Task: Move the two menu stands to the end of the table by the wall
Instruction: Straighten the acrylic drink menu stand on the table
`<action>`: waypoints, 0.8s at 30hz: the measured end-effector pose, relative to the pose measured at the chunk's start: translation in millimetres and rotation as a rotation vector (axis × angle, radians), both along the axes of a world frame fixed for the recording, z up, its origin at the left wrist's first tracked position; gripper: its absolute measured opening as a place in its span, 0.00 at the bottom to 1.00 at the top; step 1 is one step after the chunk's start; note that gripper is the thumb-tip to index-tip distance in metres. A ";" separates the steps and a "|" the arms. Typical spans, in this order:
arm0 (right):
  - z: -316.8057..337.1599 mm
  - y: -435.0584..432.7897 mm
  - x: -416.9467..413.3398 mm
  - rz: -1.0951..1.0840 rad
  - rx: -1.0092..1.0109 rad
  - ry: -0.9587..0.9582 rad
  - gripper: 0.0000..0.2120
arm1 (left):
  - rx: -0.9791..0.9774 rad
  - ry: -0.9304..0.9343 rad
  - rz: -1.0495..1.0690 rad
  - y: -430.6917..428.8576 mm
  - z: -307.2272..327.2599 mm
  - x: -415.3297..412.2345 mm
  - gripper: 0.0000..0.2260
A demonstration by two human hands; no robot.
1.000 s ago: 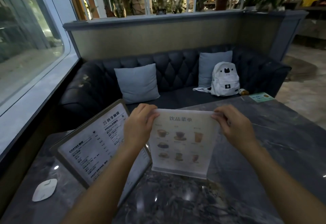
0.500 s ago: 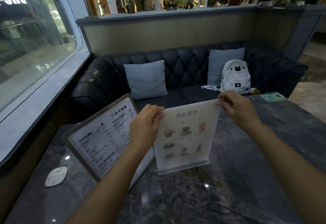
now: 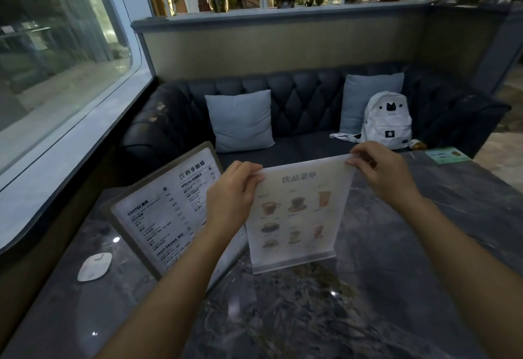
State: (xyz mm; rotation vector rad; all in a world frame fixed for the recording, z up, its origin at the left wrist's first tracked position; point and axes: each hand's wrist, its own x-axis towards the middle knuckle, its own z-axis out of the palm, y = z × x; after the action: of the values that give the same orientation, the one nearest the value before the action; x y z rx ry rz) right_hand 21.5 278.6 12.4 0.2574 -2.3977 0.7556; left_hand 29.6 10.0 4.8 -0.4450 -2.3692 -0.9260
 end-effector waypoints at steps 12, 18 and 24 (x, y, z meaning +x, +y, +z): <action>40.0 -21.8 -3.5 0.092 0.020 0.120 0.14 | 0.043 0.027 0.014 -16.4 16.4 -1.6 0.11; 57.3 -66.6 -26.4 0.218 0.074 0.095 0.13 | -0.006 0.082 0.125 -53.0 27.8 0.2 0.08; 53.4 -132.4 -60.5 0.331 0.299 -0.031 0.17 | -0.169 0.088 0.376 -110.1 30.5 5.8 0.10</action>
State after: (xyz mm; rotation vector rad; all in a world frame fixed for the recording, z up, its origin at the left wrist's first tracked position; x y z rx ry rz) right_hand -39.0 146.2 65.8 0.7840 -2.5243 0.5393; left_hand 35.4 -100.1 35.4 -0.0918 -2.3471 -0.5274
